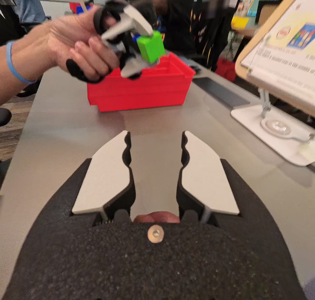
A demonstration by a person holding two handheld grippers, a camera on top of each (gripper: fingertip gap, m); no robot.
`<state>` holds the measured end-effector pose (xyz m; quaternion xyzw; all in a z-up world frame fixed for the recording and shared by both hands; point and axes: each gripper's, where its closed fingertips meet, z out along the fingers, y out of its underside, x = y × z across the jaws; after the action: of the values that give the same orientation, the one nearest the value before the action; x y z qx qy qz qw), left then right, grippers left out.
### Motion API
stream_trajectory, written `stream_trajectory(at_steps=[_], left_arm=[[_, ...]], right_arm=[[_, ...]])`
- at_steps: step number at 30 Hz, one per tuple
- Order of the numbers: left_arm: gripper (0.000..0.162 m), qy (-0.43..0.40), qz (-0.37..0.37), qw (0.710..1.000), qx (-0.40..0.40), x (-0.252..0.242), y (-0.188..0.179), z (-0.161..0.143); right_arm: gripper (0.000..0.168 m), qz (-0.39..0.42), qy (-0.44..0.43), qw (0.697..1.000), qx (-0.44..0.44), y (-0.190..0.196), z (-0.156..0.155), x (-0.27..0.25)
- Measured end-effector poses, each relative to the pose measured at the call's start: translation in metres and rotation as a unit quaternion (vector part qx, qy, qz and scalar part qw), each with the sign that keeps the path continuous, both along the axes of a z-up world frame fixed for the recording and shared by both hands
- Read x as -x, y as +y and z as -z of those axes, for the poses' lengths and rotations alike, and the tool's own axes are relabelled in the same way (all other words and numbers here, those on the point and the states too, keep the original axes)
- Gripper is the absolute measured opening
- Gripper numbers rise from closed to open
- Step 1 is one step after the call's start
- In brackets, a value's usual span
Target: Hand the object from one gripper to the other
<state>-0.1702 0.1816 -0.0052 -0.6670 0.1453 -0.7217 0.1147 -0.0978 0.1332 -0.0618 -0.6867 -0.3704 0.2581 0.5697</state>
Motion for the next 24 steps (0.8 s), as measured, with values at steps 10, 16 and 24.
stream_trajectory(at_steps=[10,16,24], left_arm=[[0.028,-0.011,0.129,0.990,0.058,-0.080,-0.070,0.023],[0.028,-0.009,0.143,0.987,0.074,-0.090,-0.079,0.031],[0.038,-0.025,0.138,0.989,0.038,-0.082,-0.091,0.019]], right_arm=[[0.051,-0.057,0.041,0.997,-0.045,-0.017,-0.019,0.005],[0.049,-0.062,0.061,0.996,-0.030,-0.014,-0.018,0.000],[0.028,-0.073,0.058,0.994,-0.058,-0.025,-0.037,-0.006]])
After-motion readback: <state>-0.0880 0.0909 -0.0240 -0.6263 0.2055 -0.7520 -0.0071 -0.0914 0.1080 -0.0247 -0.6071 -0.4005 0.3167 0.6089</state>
